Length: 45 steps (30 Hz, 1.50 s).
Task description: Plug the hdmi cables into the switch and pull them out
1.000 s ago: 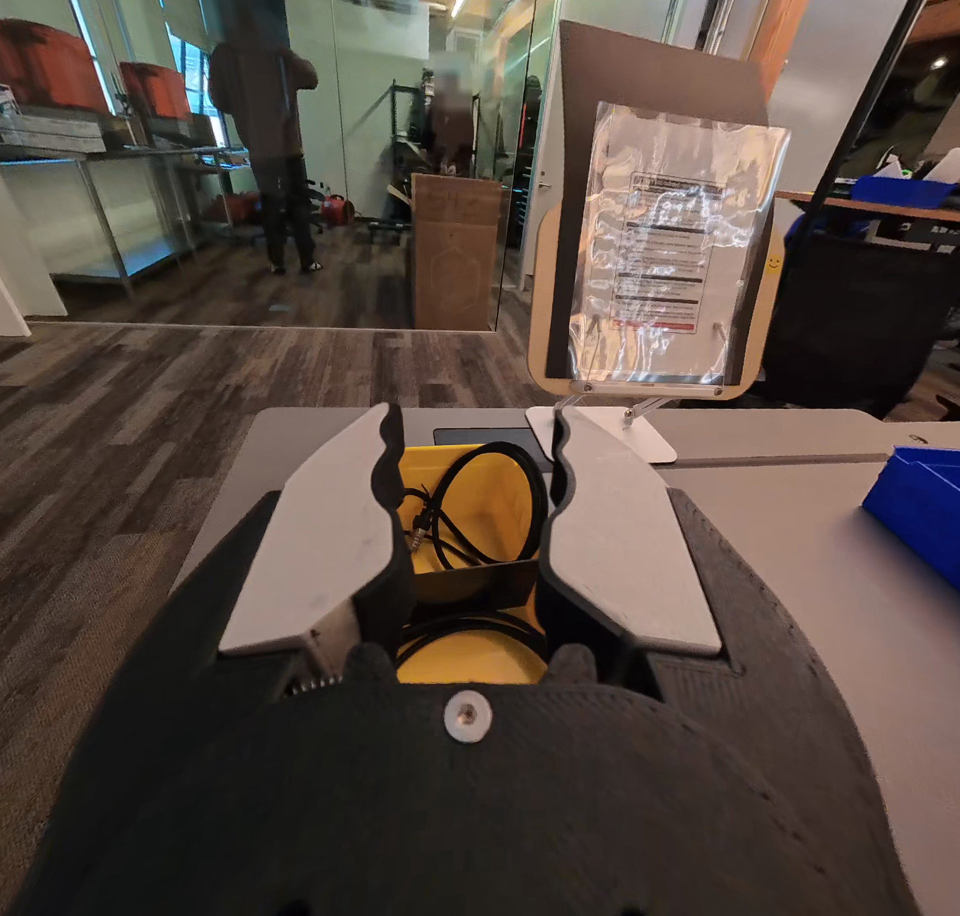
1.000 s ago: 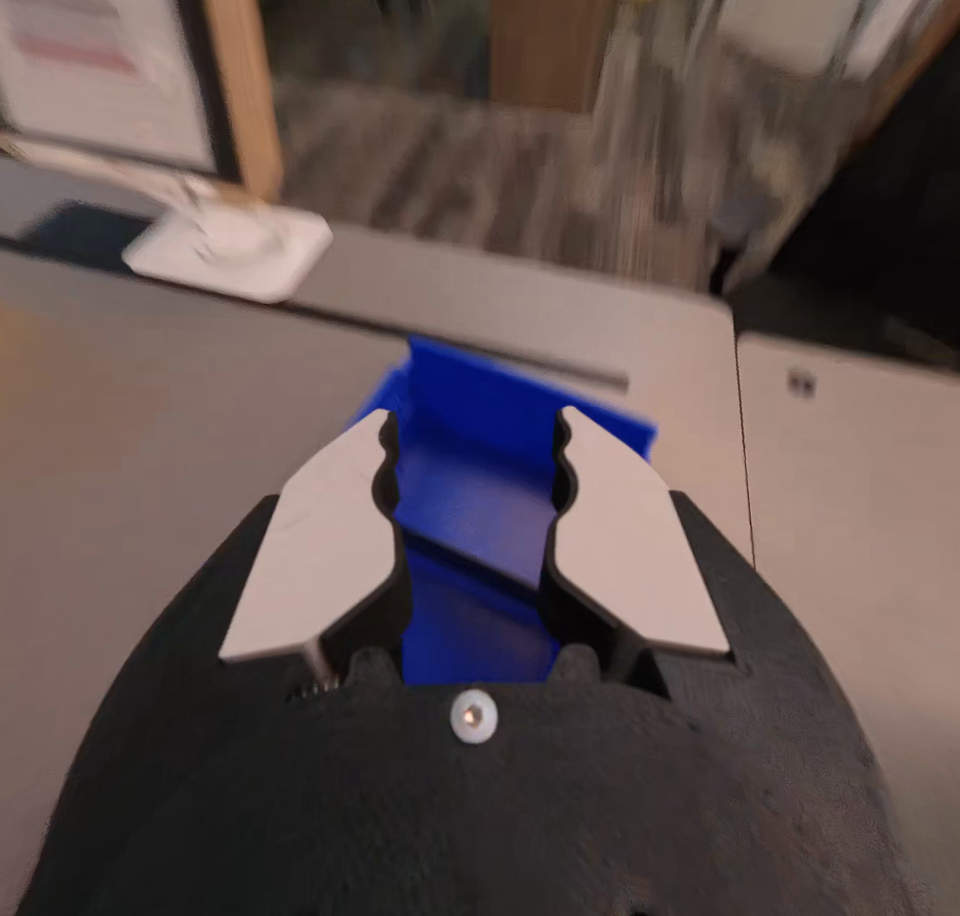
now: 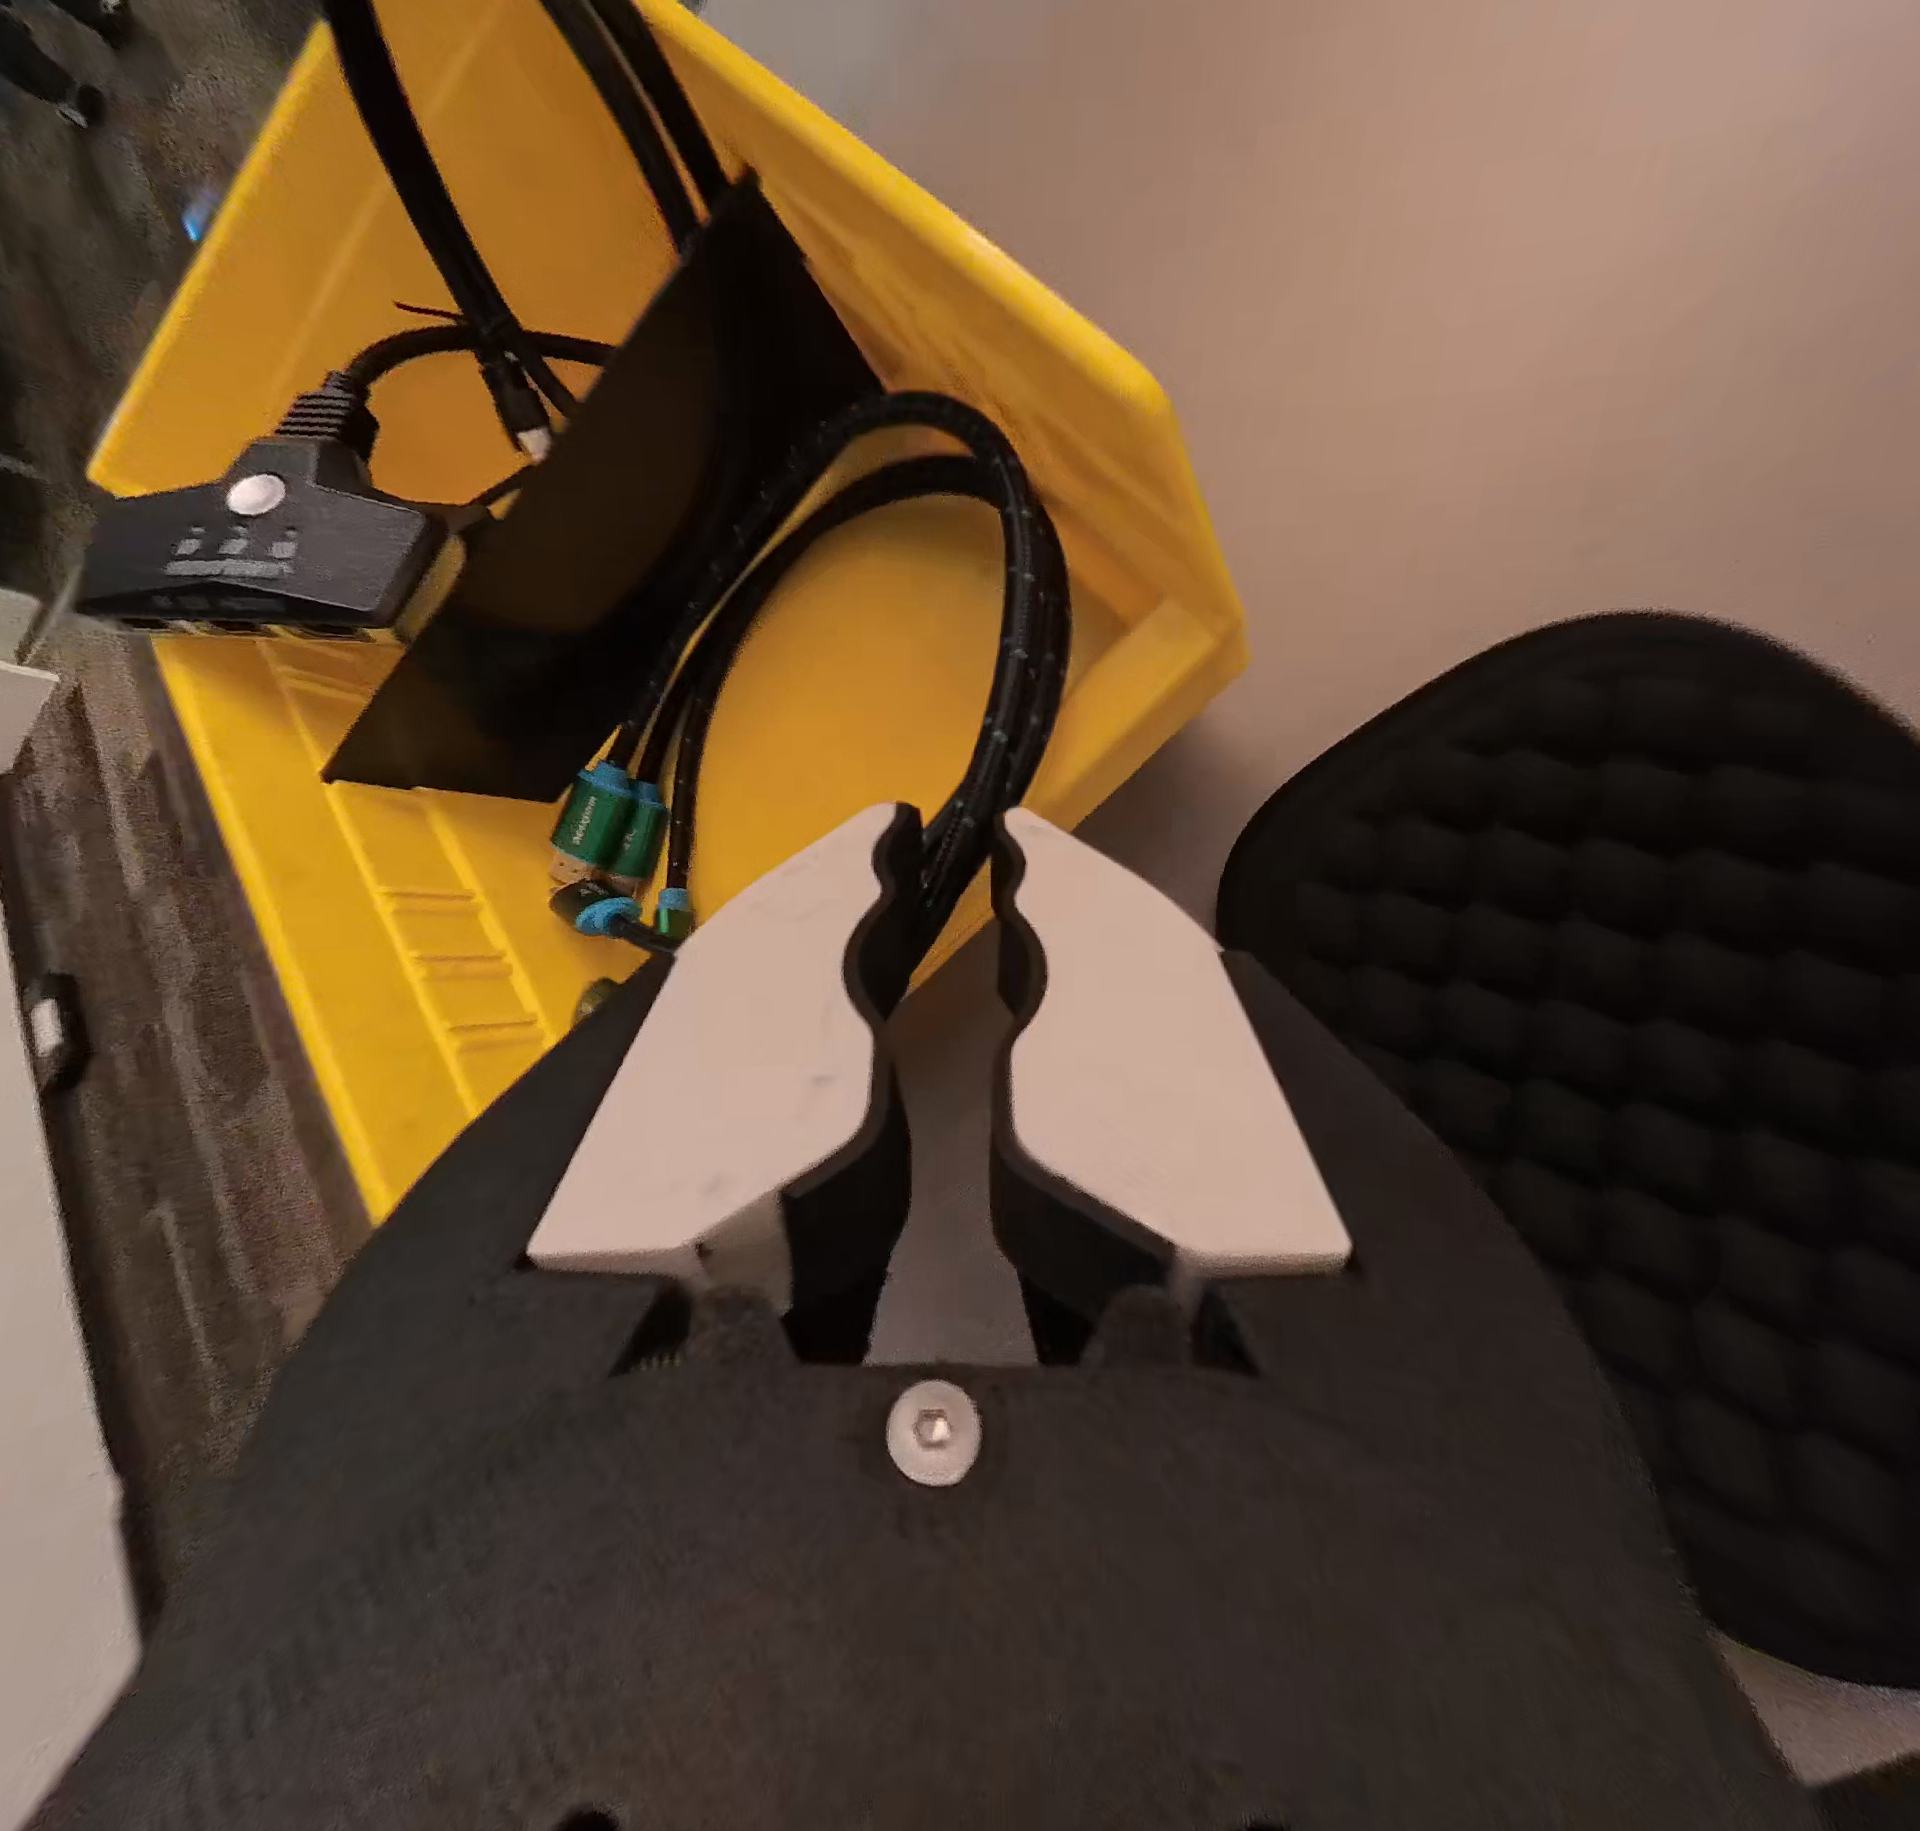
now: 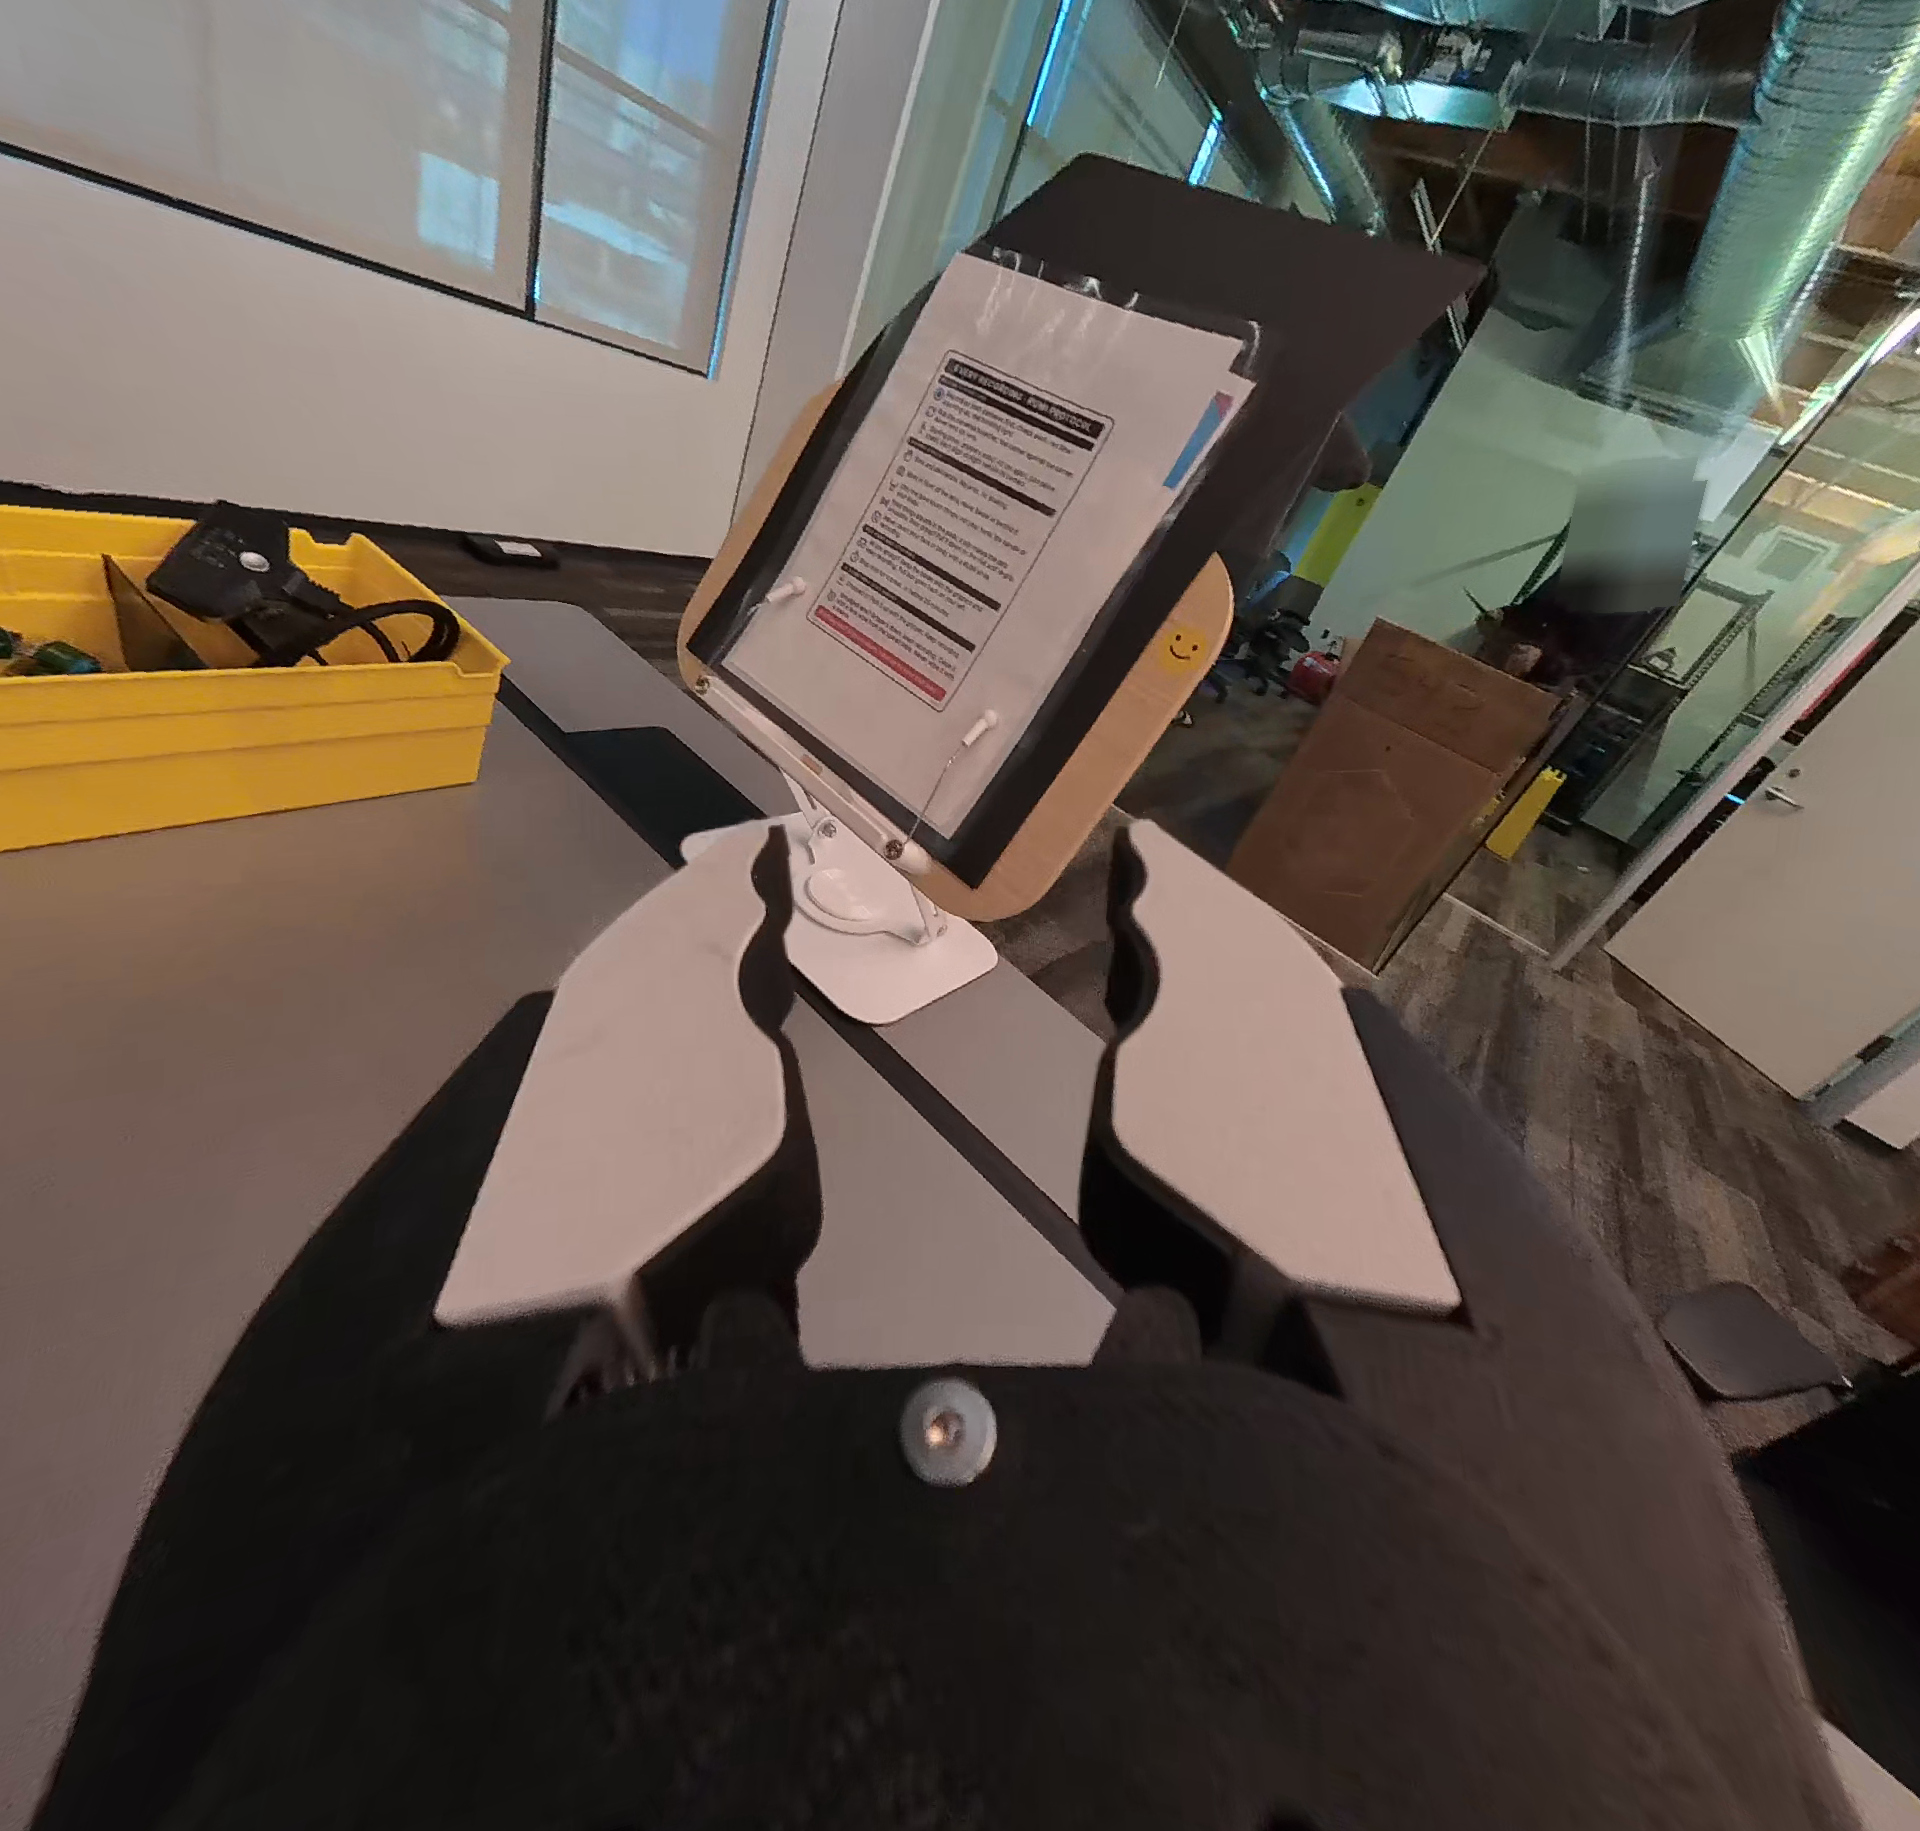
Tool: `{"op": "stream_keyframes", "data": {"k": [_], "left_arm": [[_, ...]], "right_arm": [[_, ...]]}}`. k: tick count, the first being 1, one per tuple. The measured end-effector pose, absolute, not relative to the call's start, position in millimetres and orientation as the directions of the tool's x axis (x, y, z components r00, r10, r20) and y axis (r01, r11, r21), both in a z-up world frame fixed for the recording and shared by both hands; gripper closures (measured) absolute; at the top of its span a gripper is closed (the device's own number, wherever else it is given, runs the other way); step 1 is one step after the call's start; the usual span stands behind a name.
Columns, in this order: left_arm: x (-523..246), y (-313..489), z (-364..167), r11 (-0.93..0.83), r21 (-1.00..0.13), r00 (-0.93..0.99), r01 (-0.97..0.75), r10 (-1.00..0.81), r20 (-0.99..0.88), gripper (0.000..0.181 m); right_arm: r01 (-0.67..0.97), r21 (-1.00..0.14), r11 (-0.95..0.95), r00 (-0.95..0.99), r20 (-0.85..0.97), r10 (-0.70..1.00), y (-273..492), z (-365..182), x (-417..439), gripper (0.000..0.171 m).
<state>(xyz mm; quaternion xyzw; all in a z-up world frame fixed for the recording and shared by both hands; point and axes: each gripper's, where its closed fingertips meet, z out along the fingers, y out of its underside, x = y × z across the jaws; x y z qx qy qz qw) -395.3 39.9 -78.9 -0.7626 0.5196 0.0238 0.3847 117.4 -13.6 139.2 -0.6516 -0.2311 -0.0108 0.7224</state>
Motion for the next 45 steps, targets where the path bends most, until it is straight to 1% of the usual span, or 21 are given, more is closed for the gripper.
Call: {"op": "stream_keyframes", "data": {"k": [5,9,11,13,16,18,21,24,26,28,30,33,34,35,37,39,40,41,42,43,45], "left_arm": [[-399,47,-28,-0.241,-0.706,0.629,-0.666,-0.69,-0.358,0.172],[-390,50,33,-0.244,-0.843,0.766,-0.479,-0.585,-0.266,0.175],[-372,44,68,-0.184,-0.898,0.794,-0.4,-0.559,-0.239,0.175],[-334,27,101,-0.076,-0.937,0.762,-0.342,-0.607,-0.228,0.176],[-253,-9,123,0.093,-0.93,0.647,-0.356,-0.694,-0.317,0.176],[-194,-28,114,0.191,-0.899,0.56,-0.394,-0.726,-0.399,0.176],[-111,-35,69,0.271,-0.838,0.44,-0.473,-0.751,-0.492,0.176],[-41,-39,-3,0.243,-0.792,0.294,-0.56,-0.835,-0.464,0.175],[-12,-43,-42,0.252,-0.751,0.229,-0.61,-0.851,-0.472,0.175],[5,-52,-67,0.246,-0.733,0.195,-0.634,-0.867,-0.459,0.175],[17,-69,-88,0.187,-0.747,0.147,-0.638,-0.922,-0.357,0.175],[24,-88,-116,0.049,-0.762,0.104,-0.646,-0.983,-0.151,0.174],[24,-94,-121,-0.015,-0.769,0.098,-0.639,-0.993,-0.063,0.167],[23,-100,-122,-0.086,-0.777,0.085,-0.623,-0.996,0.042,0.155],[16,-113,-100,-0.225,-0.805,0.021,-0.549,-0.966,0.256,0.149],[-7,-114,-54,-0.327,-0.84,-0.049,-0.432,-0.922,0.384,0.142],[-28,-111,-29,-0.336,-0.865,-0.075,-0.373,-0.918,0.389,0.142],[-53,-101,-8,-0.311,-0.894,-0.052,-0.323,-0.937,0.345,0.141],[-82,-84,6,-0.258,-0.92,0.027,-0.294,-0.965,0.262,0.138],[-117,-62,14,-0.192,-0.934,0.15,-0.3,-0.977,0.153,0.134],[-199,-15,16,-0.082,-0.917,0.422,-0.389,-0.901,-0.098,0.132]], "right_arm": [[0.301,-0.942,0.152,0.905,0.332,0.268,-16,140,126,0.112],[0.272,-0.948,0.167,0.915,0.309,0.258,-19,145,132,0.114],[0.265,-0.949,0.173,0.92,0.303,0.25,-21,146,134,0.115],[0.261,-0.949,0.178,0.922,0.3,0.244,-23,148,136,0.116],[0.268,-0.946,0.18,0.923,0.306,0.233,-25,150,137,0.116],[0.284,-0.943,0.171,0.919,0.318,0.232,-27,148,137,0.116],[0.319,-0.939,0.13,0.908,0.342,0.242,-31,141,137,0.116],[0.358,-0.929,0.099,0.899,0.371,0.233,-34,136,140,0.116],[0.372,-0.924,0.088,0.898,0.382,0.218,-35,135,143,0.115],[0.379,-0.922,0.084,0.897,0.388,0.212,-36,135,144,0.115],[0.378,-0.922,0.084,0.897,0.387,0.212,-36,135,145,0.115],[0.366,-0.927,0.079,0.9,0.375,0.224,-34,133,145,0.115],[0.366,-0.928,0.074,0.9,0.373,0.225,-33,131,146,0.115],[0.367,-0.928,0.066,0.9,0.372,0.225,-33,130,147,0.115],[0.379,-0.924,0.044,0.898,0.379,0.225,-33,125,149,0.115],[0.389,-0.921,0.032,0.897,0.386,0.216,-34,122,152,0.115],[0.387,-0.921,0.031,0.897,0.384,0.219,-35,122,153,0.115],[0.382,-0.924,0.031,0.898,0.379,0.225,-36,122,153,0.115],[0.377,-0.925,0.035,0.899,0.375,0.228,-37,122,154,0.115],[0.373,-0.927,0.041,0.9,0.372,0.225,-37,124,155,0.115],[0.364,-0.93,0.049,0.903,0.365,0.226,-38,126,156,0.115]]}}
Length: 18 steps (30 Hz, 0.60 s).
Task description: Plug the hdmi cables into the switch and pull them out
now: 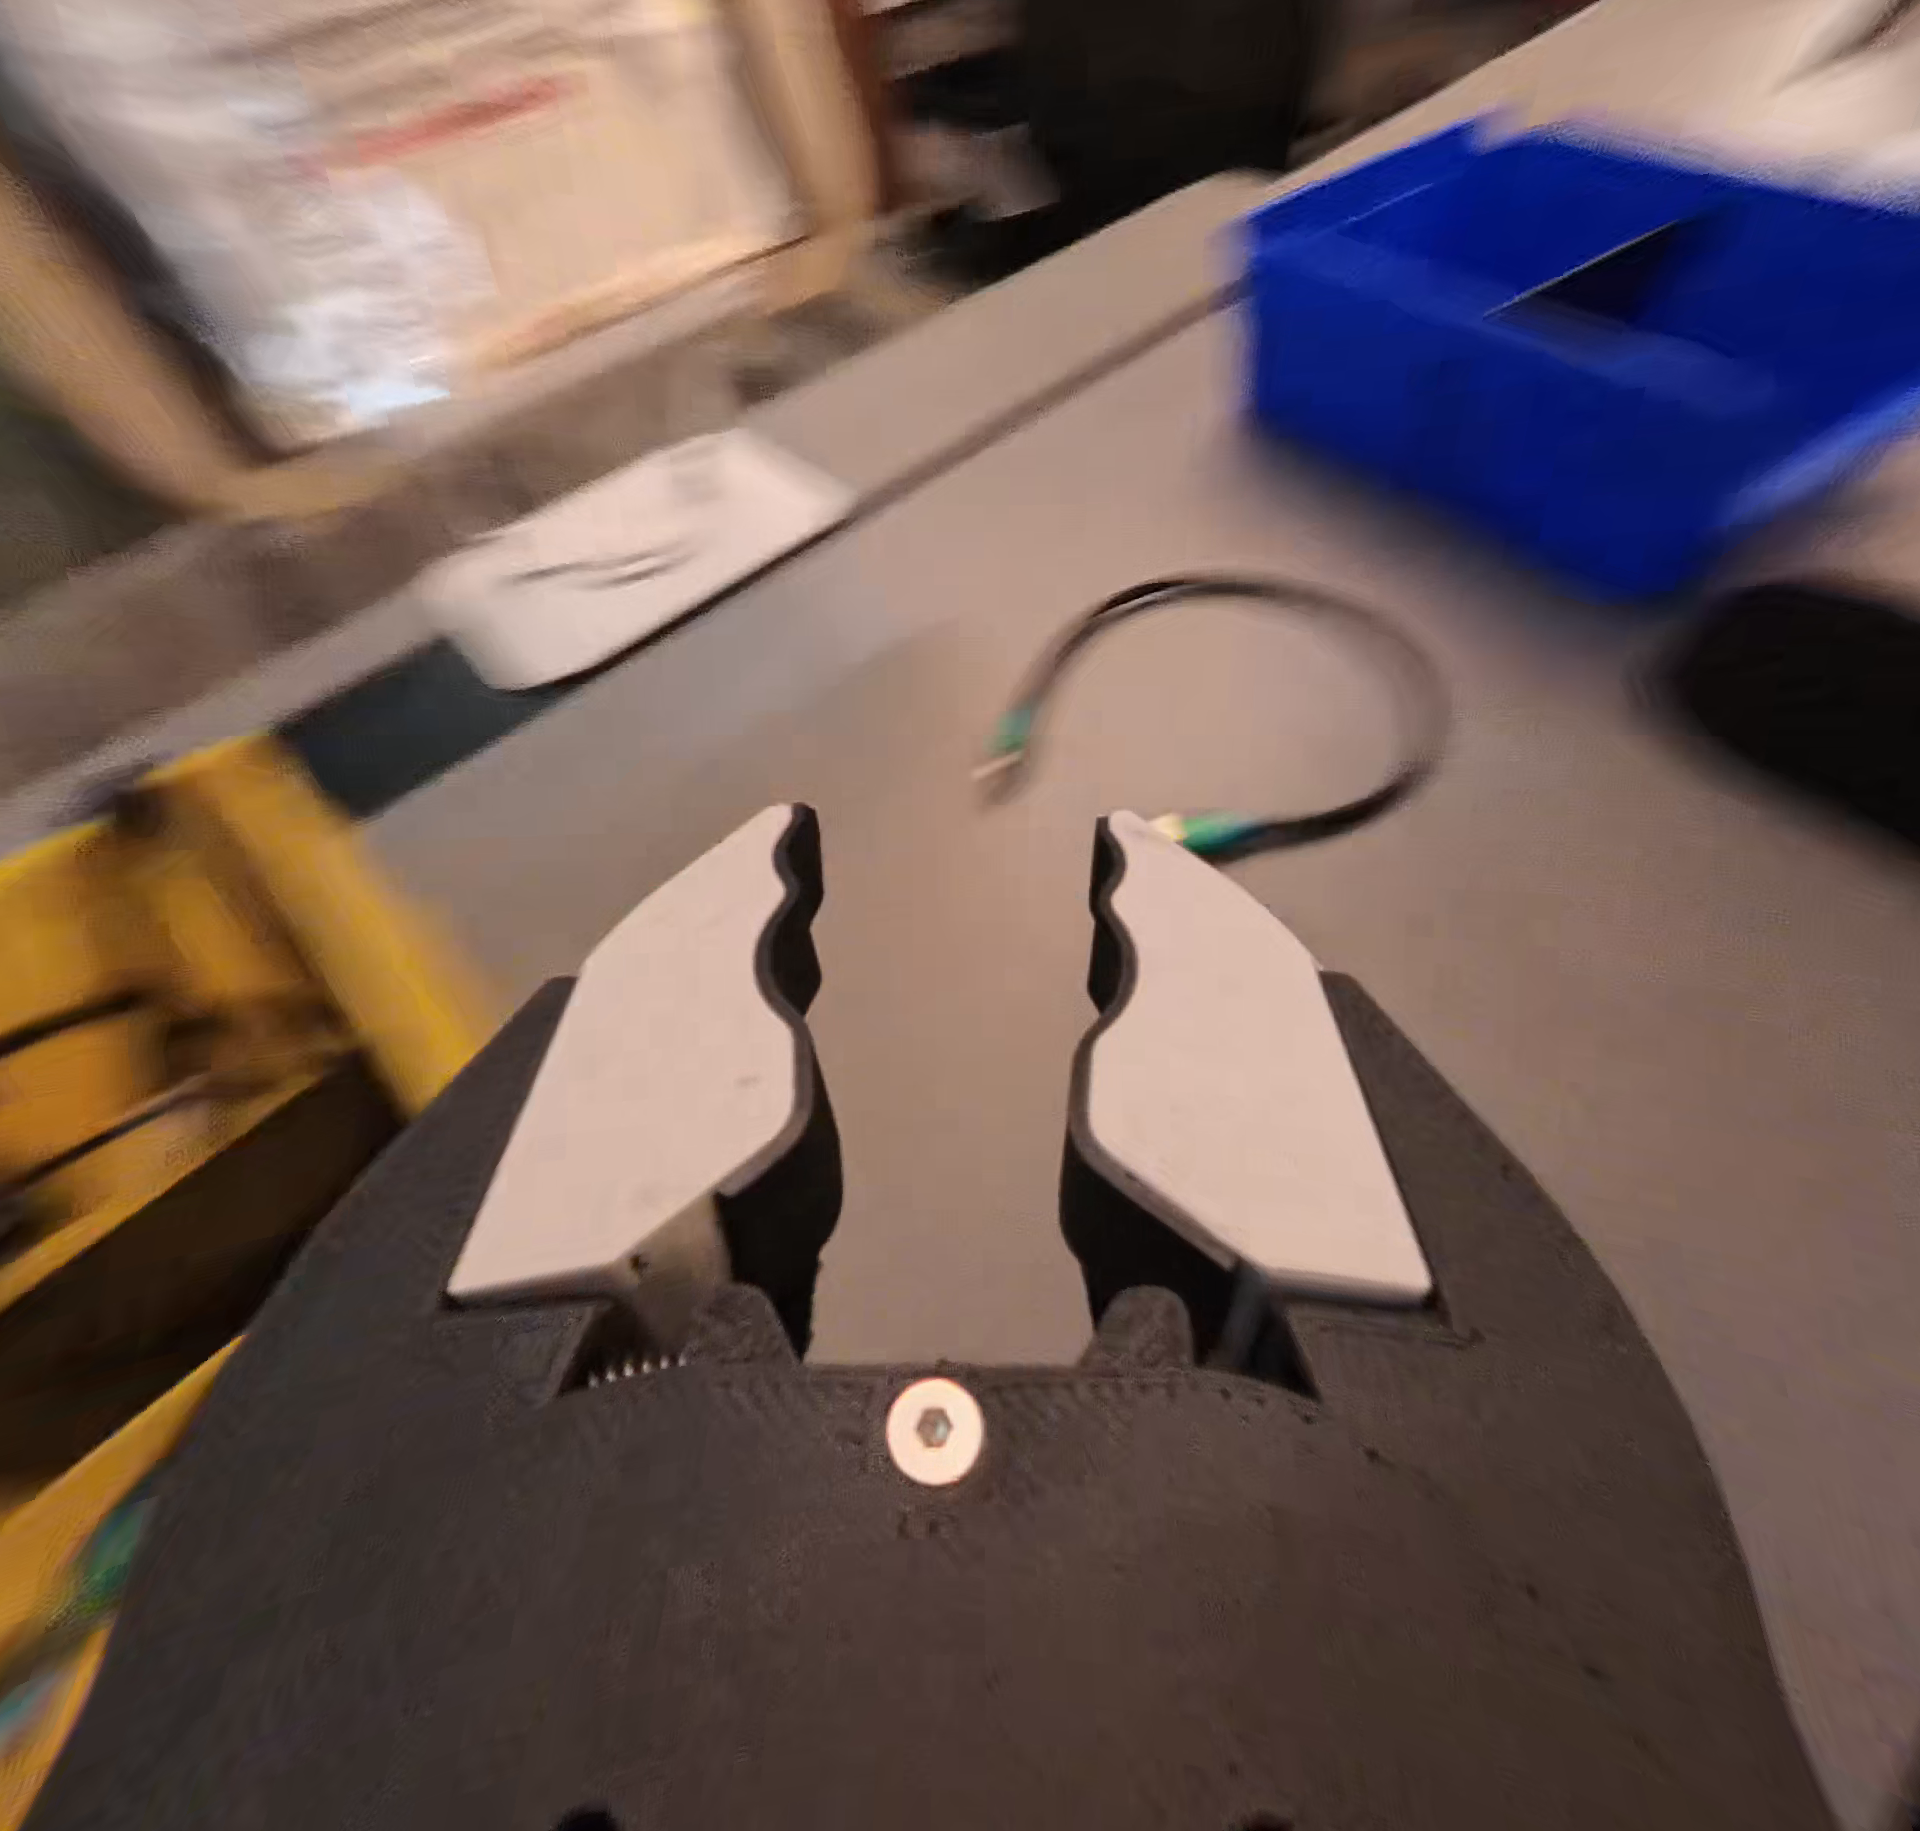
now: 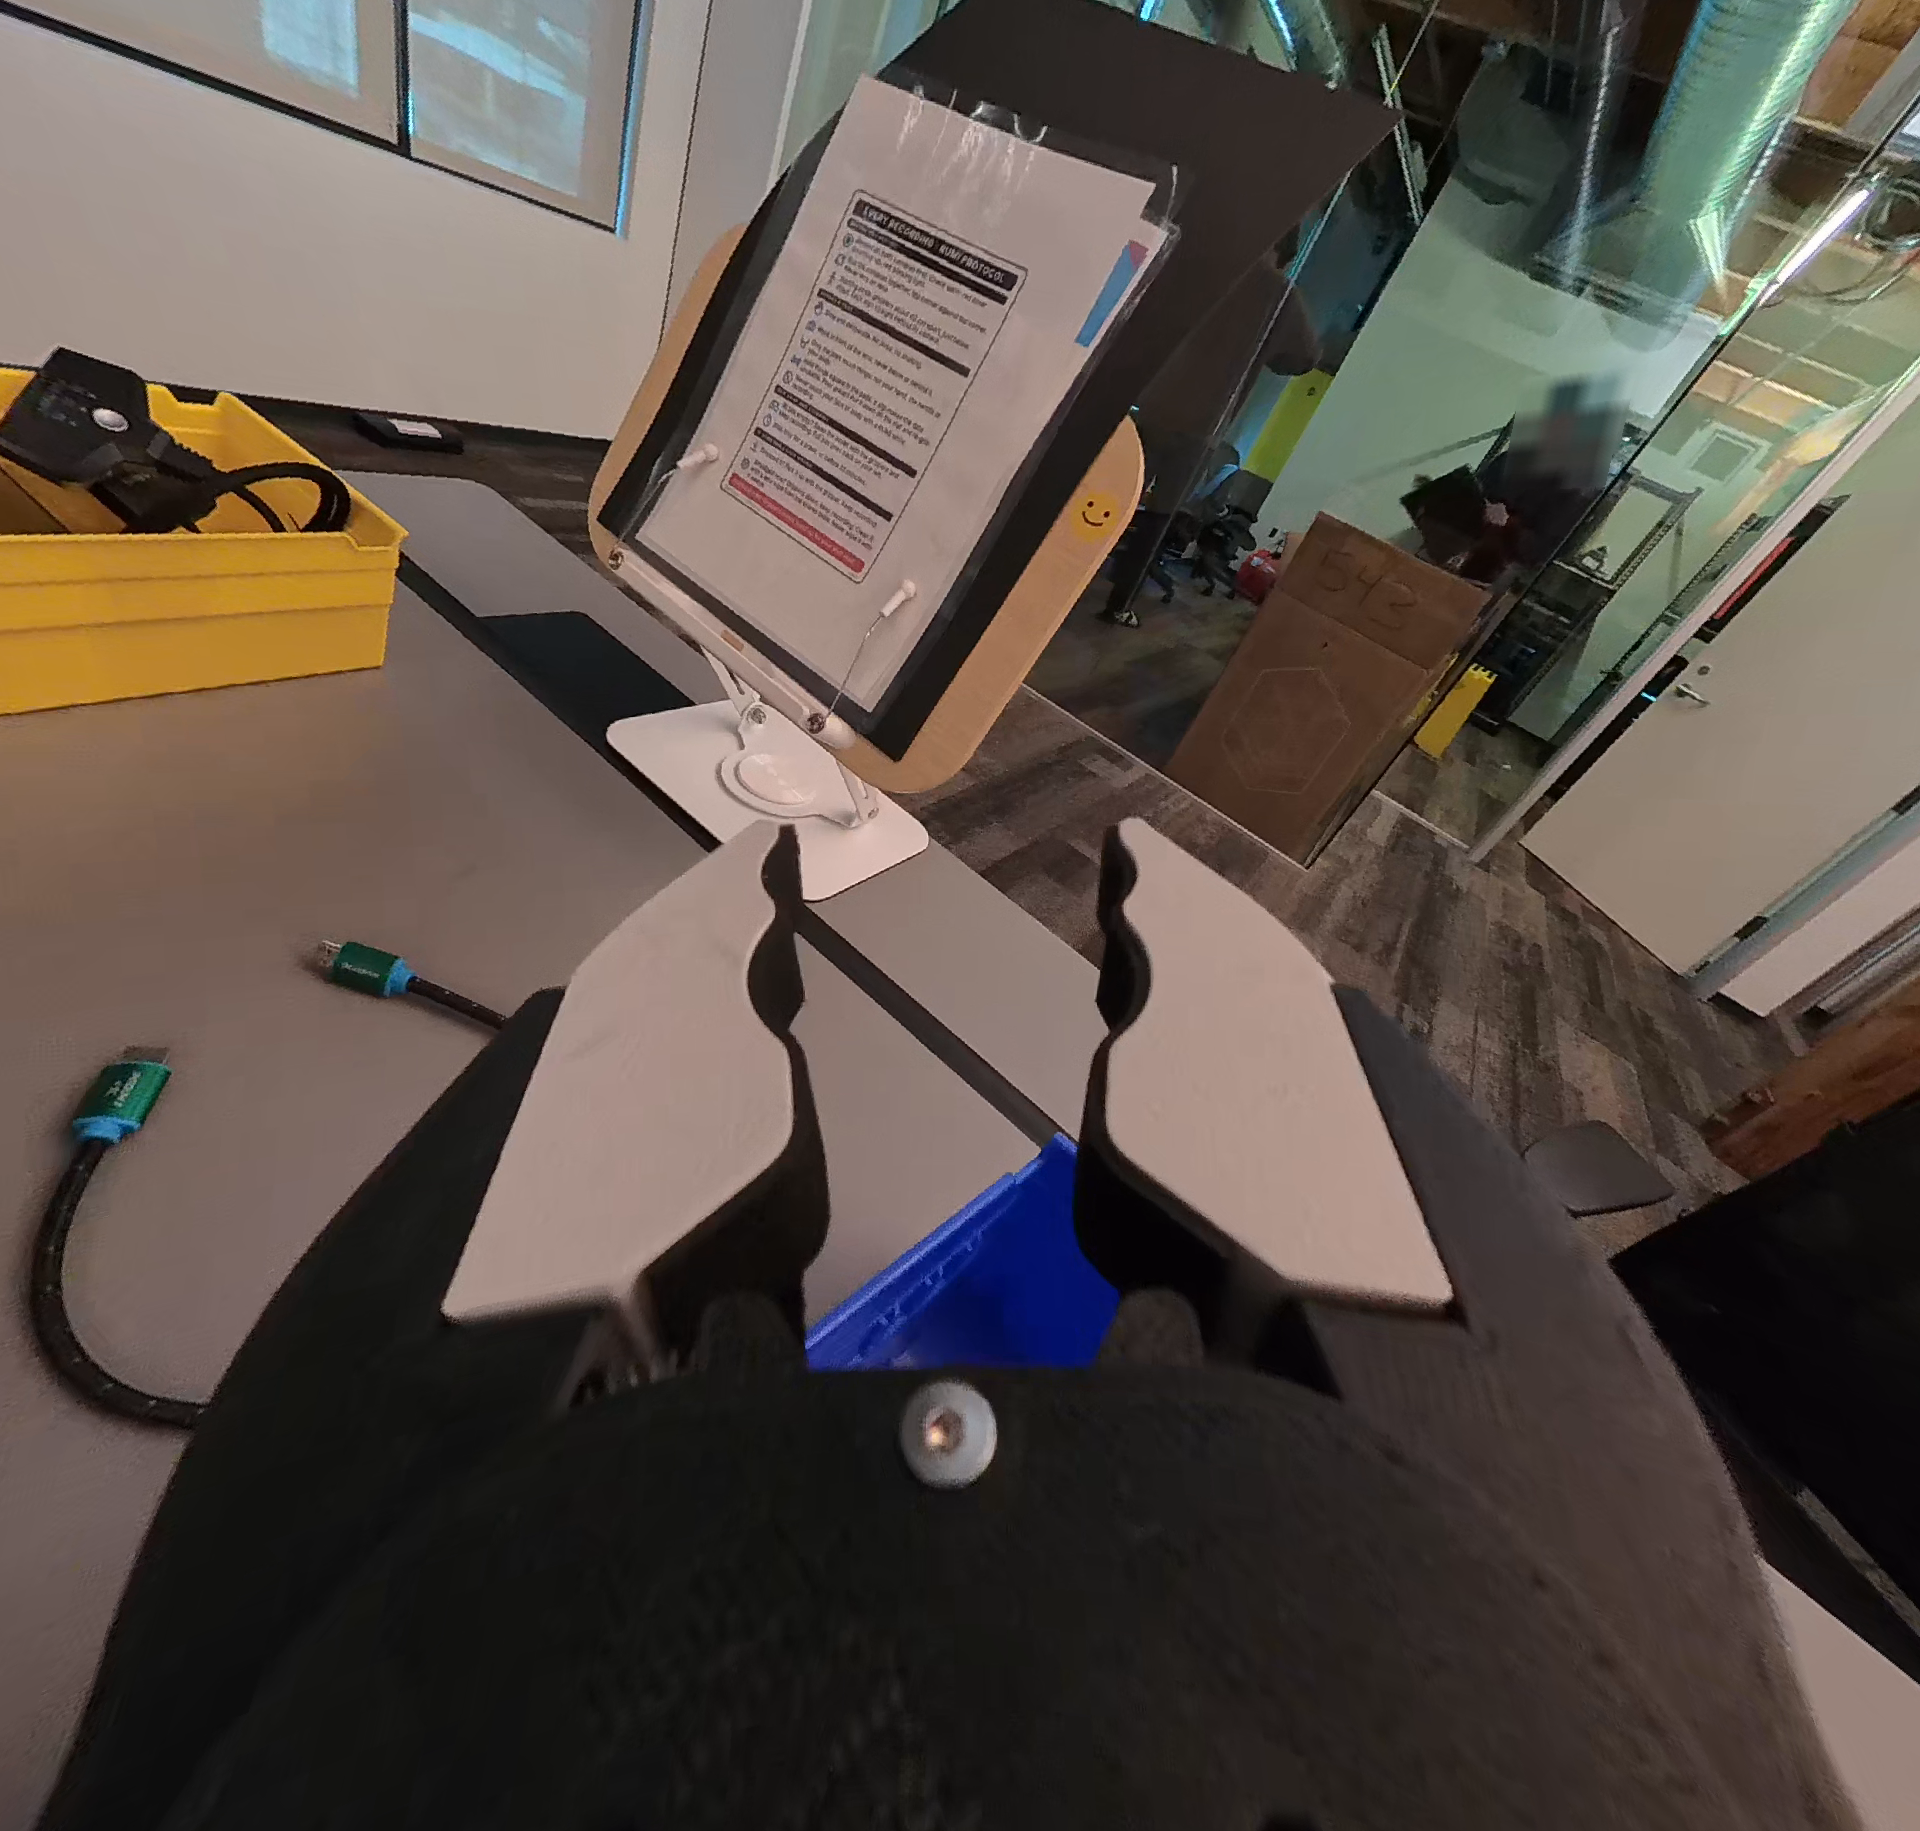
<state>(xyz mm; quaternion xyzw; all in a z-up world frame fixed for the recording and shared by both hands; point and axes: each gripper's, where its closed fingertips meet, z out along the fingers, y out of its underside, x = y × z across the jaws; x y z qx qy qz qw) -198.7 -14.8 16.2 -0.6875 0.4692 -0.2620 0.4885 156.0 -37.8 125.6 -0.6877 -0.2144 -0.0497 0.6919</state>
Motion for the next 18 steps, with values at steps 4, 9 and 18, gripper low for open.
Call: {"op": "stream_keyframes", "data": {"k": [4,9,18], "left_arm": [[-337,21,-9,-0.061,-0.825,0.621,-0.562,-0.69,-0.372,0.135],[-390,32,-70,-0.162,-0.697,0.602,-0.699,-0.659,-0.451,0.134],[-404,42,-102,-0.242,-0.564,0.549,-0.79,-0.689,-0.473,0.167]], "right_arm": [[0.365,-0.93,0.037,0.905,0.363,0.223,-36,124,158,0.115],[0.4,-0.917,0.013,0.891,0.392,0.232,-30,119,150,0.115],[0.471,-0.882,0.011,0.853,0.459,0.246,-24,115,137,0.116]]}}
